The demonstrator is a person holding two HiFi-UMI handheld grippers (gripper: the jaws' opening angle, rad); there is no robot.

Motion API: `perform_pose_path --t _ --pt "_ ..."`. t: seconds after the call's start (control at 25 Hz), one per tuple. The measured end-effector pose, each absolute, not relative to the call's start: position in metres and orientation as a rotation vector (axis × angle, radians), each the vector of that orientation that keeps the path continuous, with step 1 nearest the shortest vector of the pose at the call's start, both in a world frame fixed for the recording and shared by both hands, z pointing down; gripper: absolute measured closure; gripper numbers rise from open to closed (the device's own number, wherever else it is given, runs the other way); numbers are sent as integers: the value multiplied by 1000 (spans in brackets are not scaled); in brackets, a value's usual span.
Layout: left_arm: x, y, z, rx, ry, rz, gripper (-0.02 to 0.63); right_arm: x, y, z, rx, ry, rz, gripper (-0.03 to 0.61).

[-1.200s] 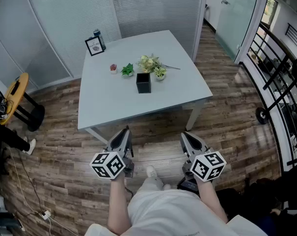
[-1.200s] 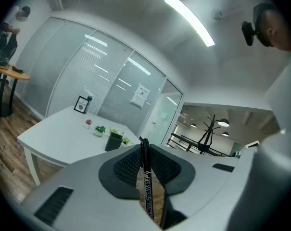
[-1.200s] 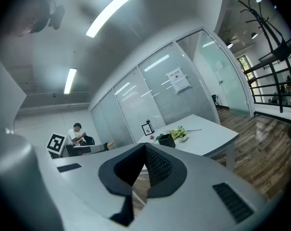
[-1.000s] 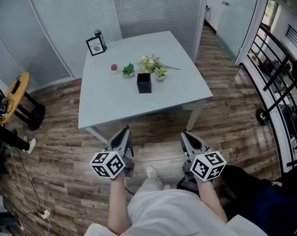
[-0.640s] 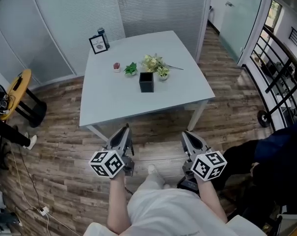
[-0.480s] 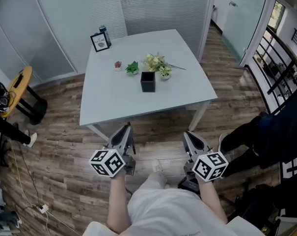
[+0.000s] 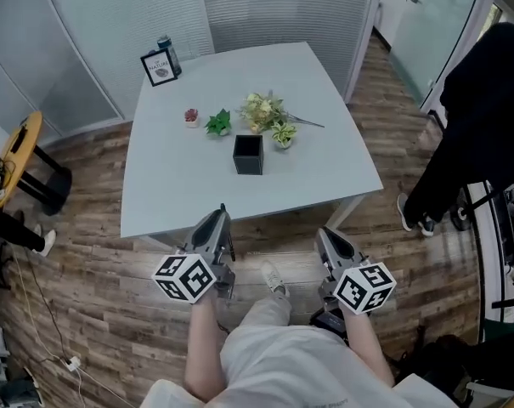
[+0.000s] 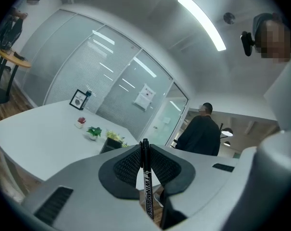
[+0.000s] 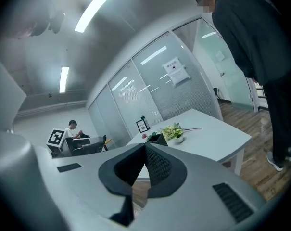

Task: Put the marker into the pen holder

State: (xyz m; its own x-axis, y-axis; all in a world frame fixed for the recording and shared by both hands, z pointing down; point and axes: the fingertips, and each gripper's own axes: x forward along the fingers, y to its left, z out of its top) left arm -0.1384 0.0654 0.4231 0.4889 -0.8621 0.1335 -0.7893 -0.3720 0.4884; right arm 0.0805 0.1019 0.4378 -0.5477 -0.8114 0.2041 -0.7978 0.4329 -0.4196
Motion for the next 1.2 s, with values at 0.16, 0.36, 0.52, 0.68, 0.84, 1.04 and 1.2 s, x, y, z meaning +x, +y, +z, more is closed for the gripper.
perform_pose_path --t 0.16,0.36,0.52,0.68,0.84,1.04,1.2 --pt "-128 -12 421 2246 -1341 -181 552 93 30 439 -1503 2622 -787 562" --pt "-125 -100 417 2250 -1337 -170 552 102 -52 433 -1527 2602 -792 563" --pt "-123 -149 416 2258 -1326 -168 552 106 -98 432 -1548 2585 -793 562" --pt "-124 -182 418 2264 -1320 -162 552 106 -130 432 -1555 2569 -798 562" --pt "-124 -201 416 2271 -1314 -159 552 102 -148 432 -1547 2564 -814 562" --pt "-123 -222 413 2287 -1334 -155 552 95 -168 432 -1518 2589 -823 562" --pt "-127 -238 426 2272 -1364 -136 552 89 -185 443 -1493 2617 -855 561"
